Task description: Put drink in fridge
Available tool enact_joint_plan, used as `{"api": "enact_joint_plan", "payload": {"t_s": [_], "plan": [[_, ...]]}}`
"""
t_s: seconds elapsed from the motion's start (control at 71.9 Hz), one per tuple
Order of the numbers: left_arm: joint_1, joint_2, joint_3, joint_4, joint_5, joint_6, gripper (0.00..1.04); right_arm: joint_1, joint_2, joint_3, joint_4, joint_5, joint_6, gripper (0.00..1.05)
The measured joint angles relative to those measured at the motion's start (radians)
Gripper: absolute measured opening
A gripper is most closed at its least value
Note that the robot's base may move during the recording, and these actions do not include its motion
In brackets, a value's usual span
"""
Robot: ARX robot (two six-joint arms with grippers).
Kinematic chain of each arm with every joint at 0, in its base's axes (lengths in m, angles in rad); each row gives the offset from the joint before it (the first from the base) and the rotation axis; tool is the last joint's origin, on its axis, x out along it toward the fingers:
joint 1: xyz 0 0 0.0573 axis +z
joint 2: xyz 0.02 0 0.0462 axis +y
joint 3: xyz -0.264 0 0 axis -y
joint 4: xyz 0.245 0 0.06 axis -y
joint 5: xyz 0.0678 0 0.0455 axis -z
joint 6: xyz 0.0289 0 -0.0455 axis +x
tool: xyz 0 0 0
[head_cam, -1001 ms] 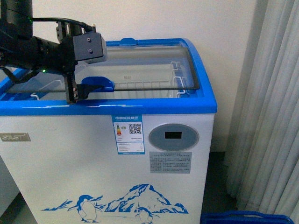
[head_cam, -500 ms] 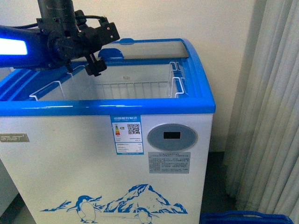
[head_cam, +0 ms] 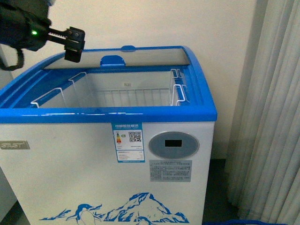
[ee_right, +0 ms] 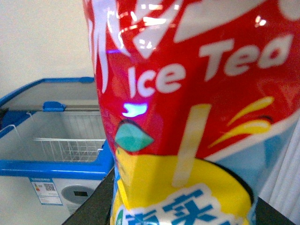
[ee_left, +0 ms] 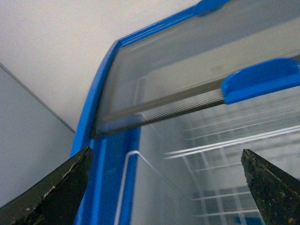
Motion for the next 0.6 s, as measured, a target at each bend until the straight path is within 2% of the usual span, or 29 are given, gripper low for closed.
{"api": "enact_joint_plan", "payload": {"t_s": [0.111,0.153,0.209,0.306,0.348,0.361,0.459,0.514,0.598], "plan": [[-0.021,-0.266,-0.343,0.031,0.032,-0.13,0.94,0.0,0.0,0.0,0.0,0.001,0.0,0.38],[-0.025,-0.353,-0.481,0.15,-0.02,-0.164,0.88,0.0,0.0,0.0,0.0,0.001,0.0,0.38],[-0.014,-0.484,-0.661,0.293,-0.032,-0.194,0.78,0.0,0.0,0.0,0.0,0.0,0.0,0.38],[0.037,-0.744,-0.916,0.322,-0.006,-0.219,0.63,-0.003,0.005,0.003,-0.01,-0.006,0.001,0.38],[0.053,-0.842,-1.006,0.315,-0.005,-0.225,0.57,-0.027,0.037,0.053,-0.124,-0.071,-0.001,0.38],[0.06,-0.88,-1.042,0.314,-0.004,-0.229,0.54,-0.046,0.068,0.104,-0.23,-0.122,-0.011,0.38],[0.108,-1.0,-1.158,0.311,0.065,-0.235,0.4,-0.101,0.178,0.277,-0.612,-0.282,-0.1,0.38],[0.121,-1.031,-1.195,0.307,0.069,-0.237,0.3,-0.108,0.233,0.305,-0.753,-0.323,-0.192,0.38],[0.128,-1.061,-1.227,0.3,0.069,-0.238,0.19,-0.111,0.322,0.295,-0.769,-0.325,-0.352,0.38]]}}
